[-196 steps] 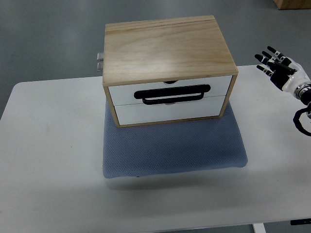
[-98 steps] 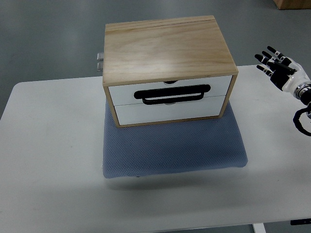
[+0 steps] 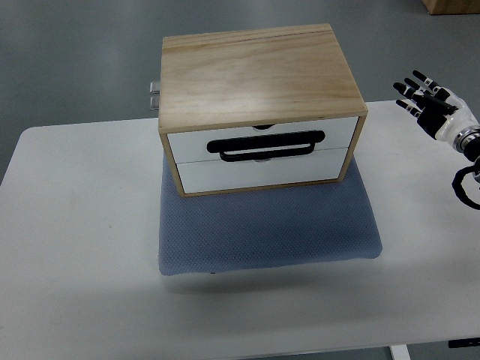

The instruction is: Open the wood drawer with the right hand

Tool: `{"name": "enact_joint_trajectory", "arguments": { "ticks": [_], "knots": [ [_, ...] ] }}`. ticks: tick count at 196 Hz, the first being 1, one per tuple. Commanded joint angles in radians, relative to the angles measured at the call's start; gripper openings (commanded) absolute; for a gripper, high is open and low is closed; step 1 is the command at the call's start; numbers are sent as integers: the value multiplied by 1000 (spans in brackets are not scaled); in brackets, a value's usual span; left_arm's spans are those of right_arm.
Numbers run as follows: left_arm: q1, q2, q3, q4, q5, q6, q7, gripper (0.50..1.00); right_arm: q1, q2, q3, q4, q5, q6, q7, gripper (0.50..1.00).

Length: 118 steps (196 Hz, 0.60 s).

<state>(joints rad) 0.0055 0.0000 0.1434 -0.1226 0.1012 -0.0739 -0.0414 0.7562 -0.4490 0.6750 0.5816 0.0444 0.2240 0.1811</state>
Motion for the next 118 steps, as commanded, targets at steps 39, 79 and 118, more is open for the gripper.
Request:
{"name": "enact_joint_trajectory", "arguments": {
  "ticks": [39,79,118],
  "knots": [
    [-1,0,-1,0,0,0,0,1000,5,-7,0,0,0,0,-2,944],
    [1,0,-1,0,0,0,0,1000,9,-8,0,-3,-1,-2,-2,944],
    [1,0,-1,0,0,0,0,1000,8,-8,0,-3,0,-2,-2,944]
  ]
}}
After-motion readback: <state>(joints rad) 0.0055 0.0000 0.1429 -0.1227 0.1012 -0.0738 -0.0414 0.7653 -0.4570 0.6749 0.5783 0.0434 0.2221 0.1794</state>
